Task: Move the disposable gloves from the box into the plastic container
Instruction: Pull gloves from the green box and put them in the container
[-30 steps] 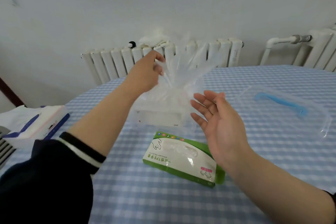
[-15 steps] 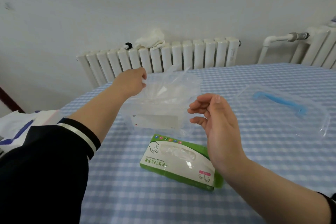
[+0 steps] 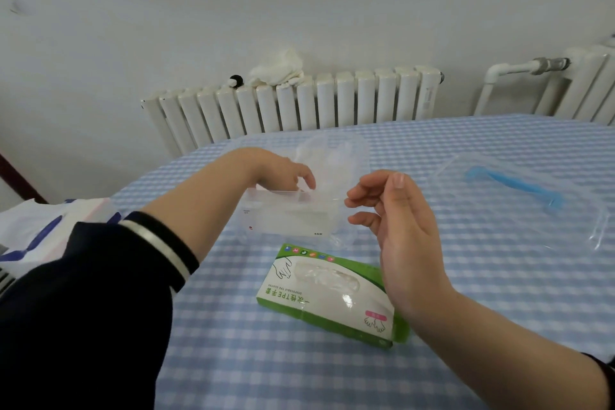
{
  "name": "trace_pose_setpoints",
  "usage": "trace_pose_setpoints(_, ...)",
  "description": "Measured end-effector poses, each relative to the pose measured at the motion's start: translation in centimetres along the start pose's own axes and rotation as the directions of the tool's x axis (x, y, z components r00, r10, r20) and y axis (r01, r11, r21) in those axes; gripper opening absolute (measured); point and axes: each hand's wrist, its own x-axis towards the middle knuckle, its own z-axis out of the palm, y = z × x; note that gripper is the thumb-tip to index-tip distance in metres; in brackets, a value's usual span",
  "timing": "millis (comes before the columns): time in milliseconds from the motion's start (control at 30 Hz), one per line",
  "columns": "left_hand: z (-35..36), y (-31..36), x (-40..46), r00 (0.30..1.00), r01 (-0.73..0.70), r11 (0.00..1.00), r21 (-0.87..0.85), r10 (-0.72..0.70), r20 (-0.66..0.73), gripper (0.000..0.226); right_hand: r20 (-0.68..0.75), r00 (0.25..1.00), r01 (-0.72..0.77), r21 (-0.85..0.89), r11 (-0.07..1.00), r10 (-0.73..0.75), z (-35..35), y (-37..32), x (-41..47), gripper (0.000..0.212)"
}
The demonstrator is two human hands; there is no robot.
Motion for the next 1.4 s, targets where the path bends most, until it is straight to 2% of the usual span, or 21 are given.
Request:
trace_pose_setpoints(167,0.8,0.6,1.8,0.980,-0.039,0.995,0.089,0.021,0.196,0.037,0.068,0.997,-0.026,-0.072,0.997,0.031,0.0,0.0,-0.2,0.038)
trace_pose_setpoints(234,0.5,0.5,1.6,0.984,-0.045,0.999,0.002,0.044,0.172,0.033,0.143,0.986,-0.060,-0.151,0.987,0.082,0.0,-0.2,0.1,0.033)
trace_pose_setpoints(300,-0.1,0.2,1.1,0.996,-0.054,0.991,-0.121,0.061,0.059,0.031,0.265,0.949,-0.100,-0.257,0.961,0.169,0.0,-0.4,0.5,0.026)
trace_pose_setpoints(367,-0.7,-0.2,0.6,0.992,-0.086,0.987,-0.137,0.073,-0.099,0.030,0.369,0.882,-0.134,-0.399,0.907,0.292,-0.2,-0.4,1.0,0.018)
trace_pose_setpoints(467,-1.5,-0.7,-0.4,0.935,-0.108,0.979,-0.173,0.040,-0.354,0.025,0.431,0.800,-0.049,-0.646,0.762,0.417,-0.9,0.2,1.6,0.007)
trace_pose_setpoints(534,-1.6,-0.7,-1.2,0.857,-0.131,0.968,-0.214,0.003,-0.516,0.029,0.441,0.775,0.056,-0.761,0.646,0.453,-1.4,0.6,1.7,0.004)
trace_pose_setpoints(600,-1.1,-0.8,-2.2,0.739,-0.168,0.955,-0.245,-0.042,-0.672,0.031,0.457,0.748,0.125,-0.809,0.574,0.482,-1.7,0.9,1.7,0.008)
trace_pose_setpoints(667,0.0,-0.9,-3.3,0.597,-0.244,0.933,-0.265,-0.070,-0.799,0.029,0.470,0.715,0.165,-0.832,0.529,0.517,-1.7,1.0,1.7,0.012)
trace_pose_setpoints(734,1.6,-0.6,-4.6,0.399,-0.387,0.892,-0.236,-0.068,-0.914,0.026,0.481,0.687,0.205,-0.847,0.490,0.544,-1.7,1.2,1.9,0.016)
trace_pose_setpoints(801,4.3,-0.1,-6.0,0.210,-0.554,0.819,-0.151,-0.039,-0.977,0.024,0.487,0.668,0.242,-0.857,0.455,0.562,-1.8,1.6,1.9,0.020)
trace_pose_setpoints(834,5.9,0.3,-6.5,0.160,-0.607,0.788,-0.102,-0.005,-0.987,0.024,0.490,0.664,0.251,-0.857,0.450,0.564,-1.9,1.8,2.0,0.021)
trace_pose_setpoints(867,7.8,0.7,-6.9,0.147,-0.637,0.768,-0.066,0.037,-0.988,0.023,0.492,0.660,0.251,-0.856,0.452,0.567,-1.9,2.0,2.0,0.022)
trace_pose_setpoints(901,9.7,1.1,-7.1,0.168,-0.646,0.762,-0.045,0.084,-0.982,0.022,0.494,0.661,0.248,-0.854,0.458,0.565,-2.0,2.3,2.0,0.022)
trace_pose_setpoints(934,11.4,1.3,-7.0,0.226,-0.643,0.764,-0.051,0.127,-0.966,0.021,0.497,0.662,0.245,-0.851,0.464,0.561,-2.1,2.5,2.1,0.020)
trace_pose_setpoints(967,13.0,1.5,-6.9,0.320,-0.632,0.769,-0.097,0.146,-0.936,0.024,0.499,0.665,0.248,-0.850,0.466,0.556,-2.2,2.7,2.2,0.019)
trace_pose_setpoints(1067,16.1,1.4,-6.2,0.653,-0.514,0.804,-0.300,0.139,-0.745,0.062,0.516,0.669,0.274,-0.840,0.467,0.535,-2.2,3.0,2.2,0.016)
trace_pose_setpoints(1101,16.7,1.3,-6.0,0.726,-0.462,0.829,-0.315,0.149,-0.672,0.079,0.522,0.670,0.282,-0.836,0.470,0.527,-2.3,3.1,2.2,0.015)
trace_pose_setpoints(1134,17.2,1.3,-5.9,0.766,-0.432,0.848,-0.305,0.167,-0.621,0.091,0.530,0.673,0.293,-0.832,0.472,0.516,-2.2,3.2,2.1,0.014)
trace_pose_setpoints(1201,17.5,1.3,-5.7,0.780,-0.425,0.860,-0.281,0.191,-0.596,0.100,0.545,0.689,0.326,-0.822,0.467,0.478,-2.2,3.4,1.8,0.013)
trace_pose_setpoints(1401,17.4,1.5,-5.5,0.766,-0.442,0.839,-0.318,0.168,-0.620,0.098,0.591,0.745,0.439,-0.784,0.440,0.310,-1.8,4.4,1.1,0.013)
